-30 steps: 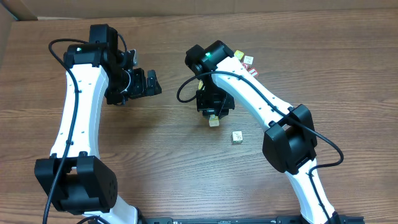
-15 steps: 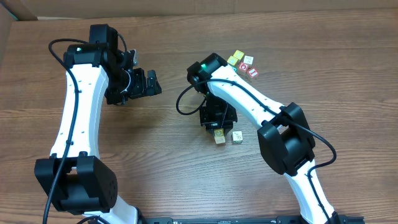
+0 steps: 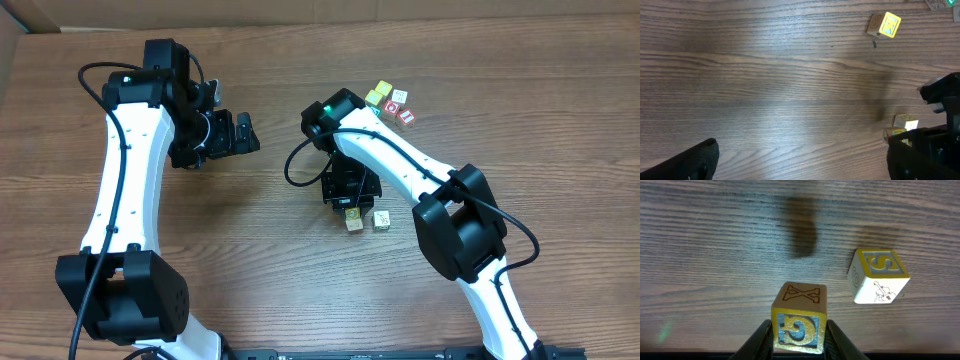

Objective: Flip 4 blocks

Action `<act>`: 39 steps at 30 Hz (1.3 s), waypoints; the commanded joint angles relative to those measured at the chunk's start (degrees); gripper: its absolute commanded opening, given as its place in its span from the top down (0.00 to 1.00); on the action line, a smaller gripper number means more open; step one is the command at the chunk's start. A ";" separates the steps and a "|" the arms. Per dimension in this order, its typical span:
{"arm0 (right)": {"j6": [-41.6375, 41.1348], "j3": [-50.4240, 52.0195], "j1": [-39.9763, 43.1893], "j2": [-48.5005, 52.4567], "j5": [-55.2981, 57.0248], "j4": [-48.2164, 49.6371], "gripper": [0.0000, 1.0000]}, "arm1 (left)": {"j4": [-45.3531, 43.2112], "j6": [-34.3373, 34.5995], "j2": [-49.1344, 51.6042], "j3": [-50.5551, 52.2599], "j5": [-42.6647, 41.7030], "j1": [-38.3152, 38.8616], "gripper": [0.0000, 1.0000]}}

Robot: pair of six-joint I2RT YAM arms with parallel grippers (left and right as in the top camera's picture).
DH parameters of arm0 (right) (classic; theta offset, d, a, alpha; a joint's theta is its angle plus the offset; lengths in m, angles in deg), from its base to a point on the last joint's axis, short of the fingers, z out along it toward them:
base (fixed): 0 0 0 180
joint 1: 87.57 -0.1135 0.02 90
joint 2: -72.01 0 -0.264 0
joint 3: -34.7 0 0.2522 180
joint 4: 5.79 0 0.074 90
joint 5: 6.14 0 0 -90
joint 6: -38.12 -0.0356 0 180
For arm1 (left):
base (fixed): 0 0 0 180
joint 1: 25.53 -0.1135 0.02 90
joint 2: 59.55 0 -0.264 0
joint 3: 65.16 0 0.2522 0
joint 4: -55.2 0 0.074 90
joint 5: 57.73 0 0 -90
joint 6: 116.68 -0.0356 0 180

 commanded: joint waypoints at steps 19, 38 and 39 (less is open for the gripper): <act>0.57 0.20 -0.48 -0.09 -1.68 2.71 0.96 | -0.07 0.59 0.15 -1.05 0.33 0.37 0.00; 3.23 0.26 -9.07 -0.09 7.04 0.48 0.96 | -0.07 0.59 0.15 -1.05 0.33 0.37 0.00; 3.23 0.48 -9.18 -0.09 7.04 1.03 0.96 | -0.07 0.59 0.15 -1.05 0.33 0.37 0.00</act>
